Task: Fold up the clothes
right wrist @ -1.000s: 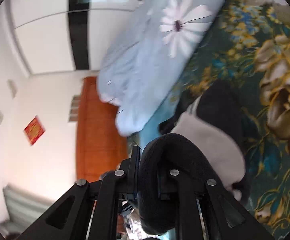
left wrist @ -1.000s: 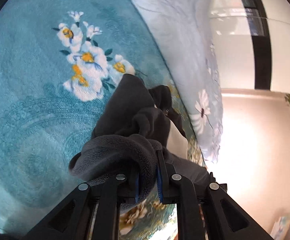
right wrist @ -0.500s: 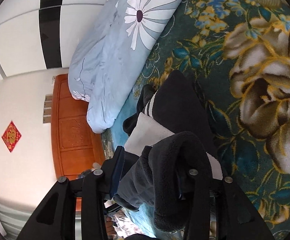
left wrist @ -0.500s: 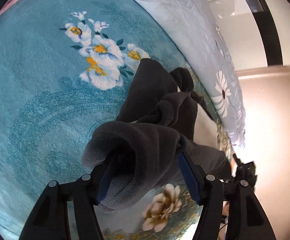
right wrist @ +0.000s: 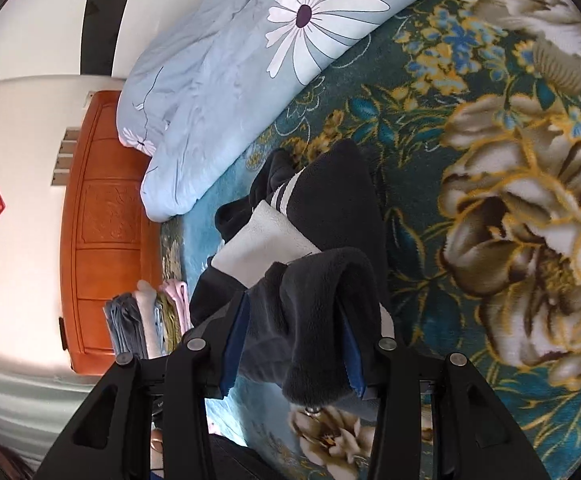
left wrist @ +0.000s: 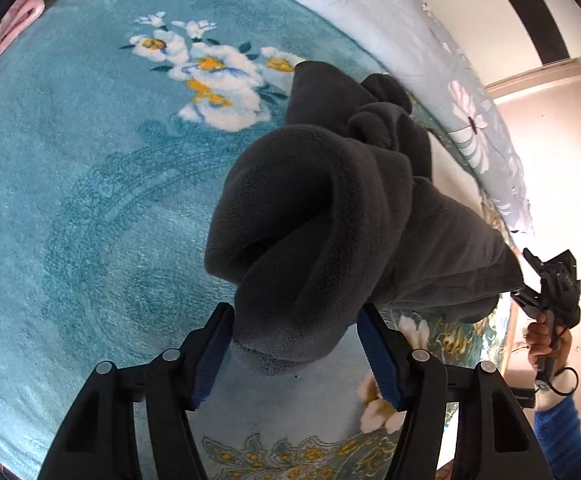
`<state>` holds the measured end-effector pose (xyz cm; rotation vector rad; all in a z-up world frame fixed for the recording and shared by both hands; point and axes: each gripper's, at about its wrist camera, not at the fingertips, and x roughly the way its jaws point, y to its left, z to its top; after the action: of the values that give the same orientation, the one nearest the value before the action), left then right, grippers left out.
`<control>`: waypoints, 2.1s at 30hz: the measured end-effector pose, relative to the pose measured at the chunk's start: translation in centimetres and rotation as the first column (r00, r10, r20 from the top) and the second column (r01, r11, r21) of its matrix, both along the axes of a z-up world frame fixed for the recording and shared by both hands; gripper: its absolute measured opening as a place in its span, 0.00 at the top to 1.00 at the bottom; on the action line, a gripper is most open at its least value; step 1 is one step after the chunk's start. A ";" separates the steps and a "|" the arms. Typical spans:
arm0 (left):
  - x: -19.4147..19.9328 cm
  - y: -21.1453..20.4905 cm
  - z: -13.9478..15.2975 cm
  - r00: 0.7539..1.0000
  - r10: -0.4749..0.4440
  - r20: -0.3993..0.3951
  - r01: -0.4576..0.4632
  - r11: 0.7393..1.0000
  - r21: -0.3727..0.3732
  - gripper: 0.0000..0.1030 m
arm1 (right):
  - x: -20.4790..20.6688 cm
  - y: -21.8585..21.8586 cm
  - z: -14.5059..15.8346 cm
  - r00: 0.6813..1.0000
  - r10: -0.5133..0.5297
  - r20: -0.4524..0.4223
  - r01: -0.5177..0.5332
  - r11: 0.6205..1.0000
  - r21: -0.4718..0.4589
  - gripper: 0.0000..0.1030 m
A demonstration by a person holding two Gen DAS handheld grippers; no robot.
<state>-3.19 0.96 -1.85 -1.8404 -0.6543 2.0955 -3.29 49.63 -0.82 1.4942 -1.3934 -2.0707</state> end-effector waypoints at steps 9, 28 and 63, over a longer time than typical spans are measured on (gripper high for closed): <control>0.1 -0.3 2.5 0.996 -0.086 -0.030 0.090 0.981 0.174 0.80 | -0.5 -2.0 0.4 0.995 0.098 -0.021 -0.099 0.994 -0.044 0.82; -7.6 -6.9 3.4 0.896 0.443 0.024 -0.414 0.815 0.405 0.40 | -3.5 1.1 -2.2 0.931 -0.365 0.007 0.347 0.879 -0.327 0.52; -0.9 -5.2 -2.8 0.942 0.330 0.060 -0.328 0.944 -0.042 0.30 | -9.2 -2.9 0.4 0.999 -0.037 0.027 0.021 0.898 0.439 0.47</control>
<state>-4.06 -4.19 -4.64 -1.9365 -1.0141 2.2639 -12.53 46.72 -0.38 1.6816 -0.9996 -2.5099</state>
